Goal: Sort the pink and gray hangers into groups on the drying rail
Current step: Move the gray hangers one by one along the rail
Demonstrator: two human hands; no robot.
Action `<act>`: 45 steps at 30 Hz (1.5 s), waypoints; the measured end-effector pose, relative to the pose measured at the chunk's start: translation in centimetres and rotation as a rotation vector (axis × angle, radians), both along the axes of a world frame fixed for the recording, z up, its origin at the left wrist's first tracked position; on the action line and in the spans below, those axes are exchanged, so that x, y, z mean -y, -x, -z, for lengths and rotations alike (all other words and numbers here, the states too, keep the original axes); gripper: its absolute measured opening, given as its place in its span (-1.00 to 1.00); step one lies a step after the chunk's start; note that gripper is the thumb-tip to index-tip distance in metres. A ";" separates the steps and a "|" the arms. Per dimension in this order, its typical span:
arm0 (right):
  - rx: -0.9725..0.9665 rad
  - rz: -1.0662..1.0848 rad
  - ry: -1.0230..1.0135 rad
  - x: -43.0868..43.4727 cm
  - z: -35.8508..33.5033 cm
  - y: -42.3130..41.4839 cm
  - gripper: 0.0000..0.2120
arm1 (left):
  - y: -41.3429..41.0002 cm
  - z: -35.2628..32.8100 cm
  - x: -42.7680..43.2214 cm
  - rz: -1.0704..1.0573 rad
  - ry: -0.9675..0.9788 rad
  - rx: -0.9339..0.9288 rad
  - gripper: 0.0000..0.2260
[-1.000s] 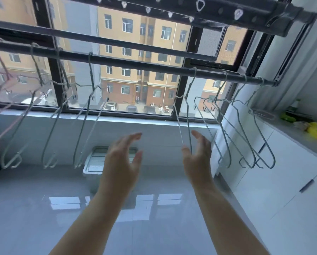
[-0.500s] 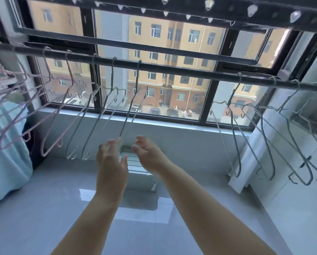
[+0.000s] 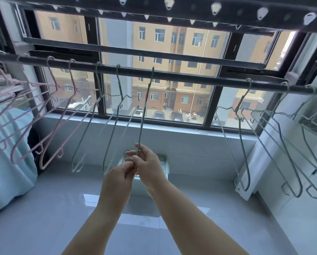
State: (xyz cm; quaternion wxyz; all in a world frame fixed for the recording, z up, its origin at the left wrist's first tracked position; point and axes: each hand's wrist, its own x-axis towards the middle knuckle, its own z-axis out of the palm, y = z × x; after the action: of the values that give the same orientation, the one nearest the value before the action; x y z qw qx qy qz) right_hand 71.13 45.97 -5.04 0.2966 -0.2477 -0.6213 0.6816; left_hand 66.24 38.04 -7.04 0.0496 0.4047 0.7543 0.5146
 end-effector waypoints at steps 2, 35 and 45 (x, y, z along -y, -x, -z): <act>-0.034 0.037 -0.003 -0.6 -0.1 -1.2 -0.70 | -1.0 -0.1 -0.8 0.051 -0.027 0.014 -0.84; 0.279 0.339 -0.259 -6.7 -1.8 -14.9 -0.63 | -12.9 -0.8 -8.3 0.368 -0.068 0.150 -0.81; 0.478 0.764 -0.706 -10.8 -4.2 -20.8 -0.52 | -14.1 0.6 -9.1 0.303 0.032 0.061 -0.91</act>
State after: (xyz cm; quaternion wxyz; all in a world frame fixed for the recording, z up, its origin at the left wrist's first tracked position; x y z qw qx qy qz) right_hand 91.91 56.75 -0.80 0.4381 -0.4880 -0.7273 0.2023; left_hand 80.30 47.12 -7.62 0.1559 0.4971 0.6909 0.5012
